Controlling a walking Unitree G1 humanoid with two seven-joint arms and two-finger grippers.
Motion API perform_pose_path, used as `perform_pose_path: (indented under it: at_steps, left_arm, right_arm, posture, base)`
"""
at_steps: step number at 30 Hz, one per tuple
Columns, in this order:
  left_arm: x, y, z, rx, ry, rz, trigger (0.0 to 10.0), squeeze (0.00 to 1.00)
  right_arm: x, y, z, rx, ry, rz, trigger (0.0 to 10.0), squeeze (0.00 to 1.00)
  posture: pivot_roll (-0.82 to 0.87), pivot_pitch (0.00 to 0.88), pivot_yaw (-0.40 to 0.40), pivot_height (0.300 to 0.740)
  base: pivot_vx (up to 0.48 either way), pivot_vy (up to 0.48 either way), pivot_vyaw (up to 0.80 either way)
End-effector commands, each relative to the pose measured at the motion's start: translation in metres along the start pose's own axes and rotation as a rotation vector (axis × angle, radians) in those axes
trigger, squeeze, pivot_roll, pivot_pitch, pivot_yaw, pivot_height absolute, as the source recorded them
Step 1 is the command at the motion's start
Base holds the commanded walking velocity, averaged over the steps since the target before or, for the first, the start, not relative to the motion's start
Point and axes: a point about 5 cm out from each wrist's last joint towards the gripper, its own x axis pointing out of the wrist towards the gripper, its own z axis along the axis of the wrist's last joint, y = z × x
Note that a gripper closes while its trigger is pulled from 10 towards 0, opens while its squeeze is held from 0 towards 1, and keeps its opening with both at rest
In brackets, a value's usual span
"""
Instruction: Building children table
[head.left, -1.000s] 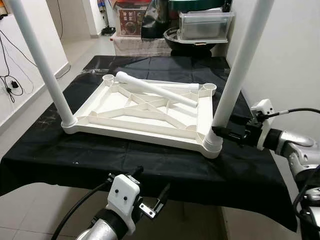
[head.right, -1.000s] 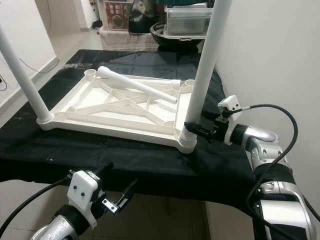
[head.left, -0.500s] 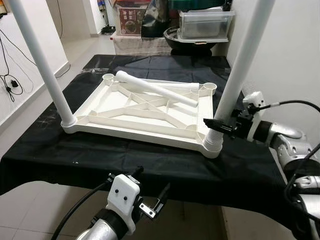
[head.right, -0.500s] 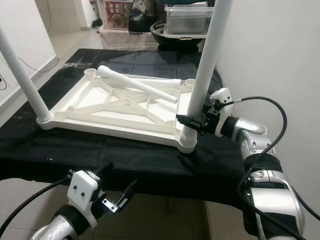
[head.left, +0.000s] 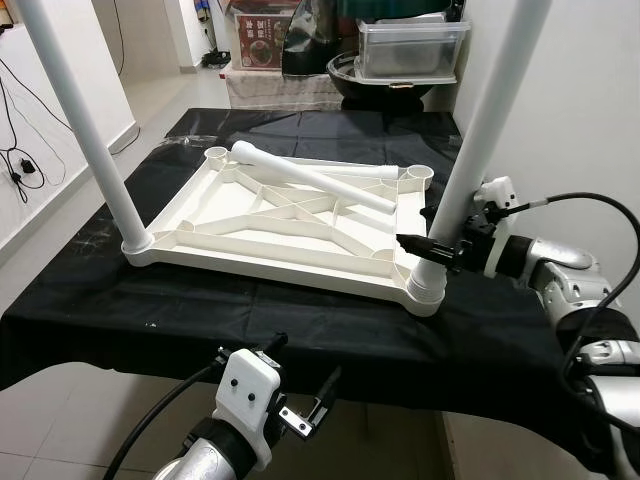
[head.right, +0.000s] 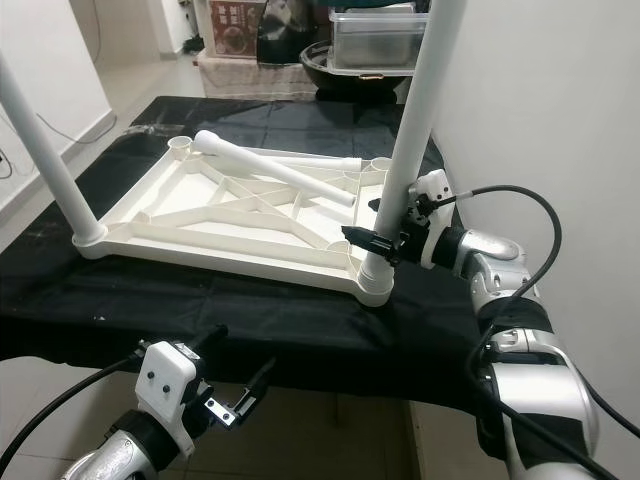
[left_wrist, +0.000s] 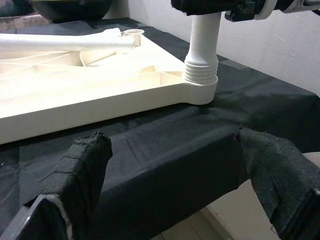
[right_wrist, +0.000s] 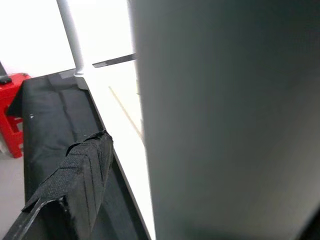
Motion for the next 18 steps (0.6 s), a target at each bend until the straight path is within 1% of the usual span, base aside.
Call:
perform_pose_path:
  at_steps: [1,2,3,12,15,18]
  left_arm:
    - [-0.002,-0.002,0.000,0.000,0.004,-0.004,10.0,0.00]
    - [-0.002,-0.002,0.000,0.000,0.004,-0.004,10.0,0.00]
    - [-0.002,-0.003,0.000,0.000,0.005,-0.006,10.0,0.00]
    - [-0.002,-0.003,-0.001,0.000,0.005,-0.006,10.0,0.00]
    - [-0.002,-0.004,-0.001,0.001,0.006,-0.006,10.0,0.00]
    - [-0.002,-0.004,-0.001,0.000,0.006,-0.007,10.0,0.00]
  right_arm:
    - [0.009,0.002,0.005,-0.019,0.000,0.020,9.8,0.00]
    - [0.009,0.002,0.005,-0.019,0.000,0.020,9.8,0.00]
    - [0.011,0.003,0.005,-0.016,-0.009,0.014,0.0,0.00]
    - [0.016,0.006,0.004,-0.014,-0.021,0.021,0.0,0.00]
    - [0.021,0.010,0.000,-0.026,-0.027,0.027,0.0,0.00]
    - [0.022,0.011,-0.002,-0.032,-0.024,0.020,0.0,0.00]
  posture:
    - [0.13,0.108,-0.030,0.740]
    - [0.13,0.108,-0.030,0.740]
    - [0.13,0.105,-0.032,0.740]
    - [0.13,0.103,-0.034,0.740]
    - [0.13,0.099,-0.033,0.740]
    - [0.13,0.099,-0.033,0.740]
  base:
    - [0.000,0.000,0.00]
    - [0.000,0.000,0.00]
    - [0.000,0.000,0.00]
    - [0.000,0.000,0.00]
    - [0.000,0.000,0.00]
    - [0.000,0.000,0.00]
